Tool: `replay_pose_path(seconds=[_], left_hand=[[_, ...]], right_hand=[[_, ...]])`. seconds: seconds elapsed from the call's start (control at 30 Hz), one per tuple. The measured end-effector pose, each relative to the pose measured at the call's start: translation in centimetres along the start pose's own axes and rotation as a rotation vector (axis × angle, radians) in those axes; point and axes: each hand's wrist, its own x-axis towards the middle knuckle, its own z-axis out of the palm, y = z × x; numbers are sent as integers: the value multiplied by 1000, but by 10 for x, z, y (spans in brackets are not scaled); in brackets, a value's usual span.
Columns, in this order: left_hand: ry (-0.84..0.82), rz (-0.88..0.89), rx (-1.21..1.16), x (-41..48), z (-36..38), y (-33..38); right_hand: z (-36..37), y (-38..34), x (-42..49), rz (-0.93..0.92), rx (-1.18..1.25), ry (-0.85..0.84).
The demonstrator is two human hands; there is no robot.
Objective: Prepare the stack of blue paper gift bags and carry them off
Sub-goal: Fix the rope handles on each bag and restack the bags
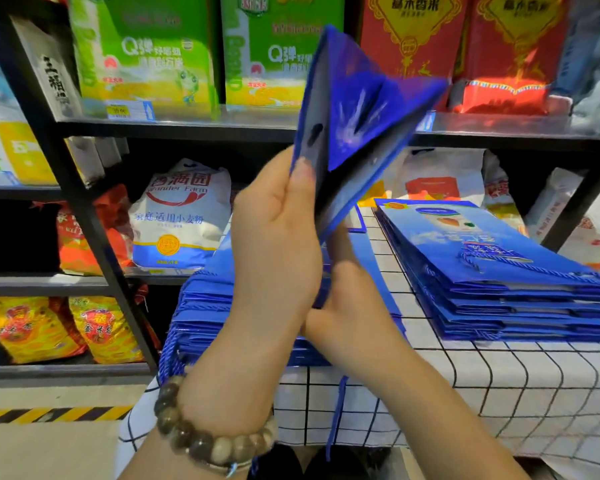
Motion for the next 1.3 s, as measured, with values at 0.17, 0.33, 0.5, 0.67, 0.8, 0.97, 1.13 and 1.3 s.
replay_pose_path(seconds=[0.17, 0.33, 0.5, 0.67, 0.8, 0.97, 1.13, 1.3], left_hand=[[199, -207, -546, 4, 3, 7], [230, -417, -599, -3, -3, -6], [206, -558, -442, -24, -10, -23], [-307, -381, 254, -26, -21, -36], [-704, -189, 1030, -26, -13, -40], [-827, -139, 1291, -26, 0, -49], [-741, 142, 1345, -26, -10, -50], [-716, 146, 1113, -17, -24, -40]], right_hand=[[-2, -5, 6, -192, -253, 32], [-31, -5, 3, -289, -702, 89], [-49, -1, 4, -89, -906, -196], [-56, 16, 13, -38, -570, -189], [-56, 13, 16, -47, -597, -254], [-60, 13, 16, -13, -543, -246], [-70, 14, 18, 2, -444, -187], [-70, 21, 18, 47, -425, -193]])
